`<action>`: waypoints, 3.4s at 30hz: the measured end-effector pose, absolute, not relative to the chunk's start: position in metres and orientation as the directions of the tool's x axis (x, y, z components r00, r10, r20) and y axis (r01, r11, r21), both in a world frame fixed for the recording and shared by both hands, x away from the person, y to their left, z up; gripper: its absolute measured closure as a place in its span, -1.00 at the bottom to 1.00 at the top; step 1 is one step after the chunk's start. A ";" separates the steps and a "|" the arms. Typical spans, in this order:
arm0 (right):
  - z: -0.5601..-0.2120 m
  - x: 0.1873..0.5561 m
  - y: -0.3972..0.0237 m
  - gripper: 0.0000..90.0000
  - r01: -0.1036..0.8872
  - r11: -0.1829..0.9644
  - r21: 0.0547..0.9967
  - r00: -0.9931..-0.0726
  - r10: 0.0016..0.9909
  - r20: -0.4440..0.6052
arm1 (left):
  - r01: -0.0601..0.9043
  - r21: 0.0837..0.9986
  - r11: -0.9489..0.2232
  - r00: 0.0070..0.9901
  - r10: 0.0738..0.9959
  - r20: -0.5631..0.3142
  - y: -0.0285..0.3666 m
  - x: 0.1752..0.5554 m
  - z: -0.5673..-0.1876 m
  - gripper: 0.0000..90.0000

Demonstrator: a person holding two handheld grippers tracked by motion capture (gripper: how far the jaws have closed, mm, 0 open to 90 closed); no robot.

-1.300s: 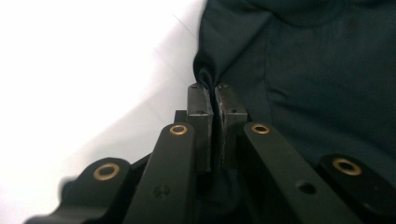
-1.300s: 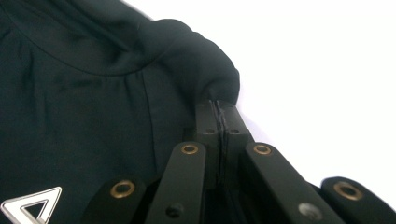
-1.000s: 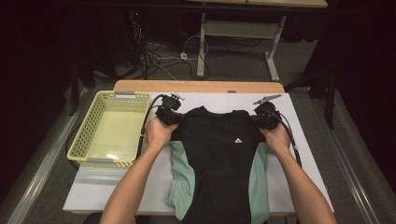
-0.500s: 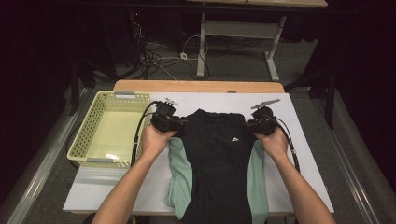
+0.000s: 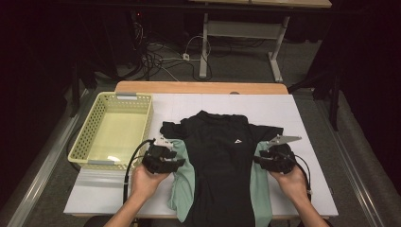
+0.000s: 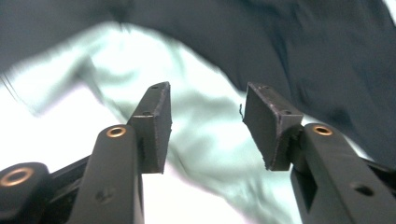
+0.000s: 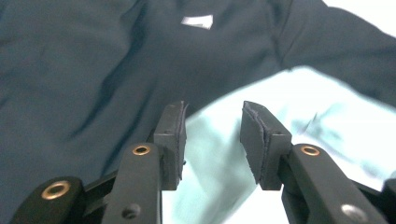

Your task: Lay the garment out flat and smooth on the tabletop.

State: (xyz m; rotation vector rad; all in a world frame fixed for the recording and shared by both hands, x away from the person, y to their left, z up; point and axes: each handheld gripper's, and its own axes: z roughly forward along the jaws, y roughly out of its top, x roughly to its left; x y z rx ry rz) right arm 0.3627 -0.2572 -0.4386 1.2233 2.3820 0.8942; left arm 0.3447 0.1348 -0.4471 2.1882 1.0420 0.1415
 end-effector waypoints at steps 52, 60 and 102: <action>-0.460 0.264 -0.270 0.90 0.584 0.550 0.597 -0.702 0.711 0.031 | 0.652 0.516 -0.556 0.746 0.595 -0.301 0.160 0.235 -0.466 0.90; -0.447 0.271 -0.277 0.61 0.565 0.458 0.686 -0.670 0.740 0.057 | 0.656 0.512 -0.555 0.743 0.593 -0.309 0.161 0.229 -0.467 0.89; -0.437 0.343 -0.257 0.50 0.568 0.490 0.661 -0.648 0.761 -0.007 | 0.627 0.630 -0.457 0.716 0.656 -0.237 0.130 0.324 -0.436 0.31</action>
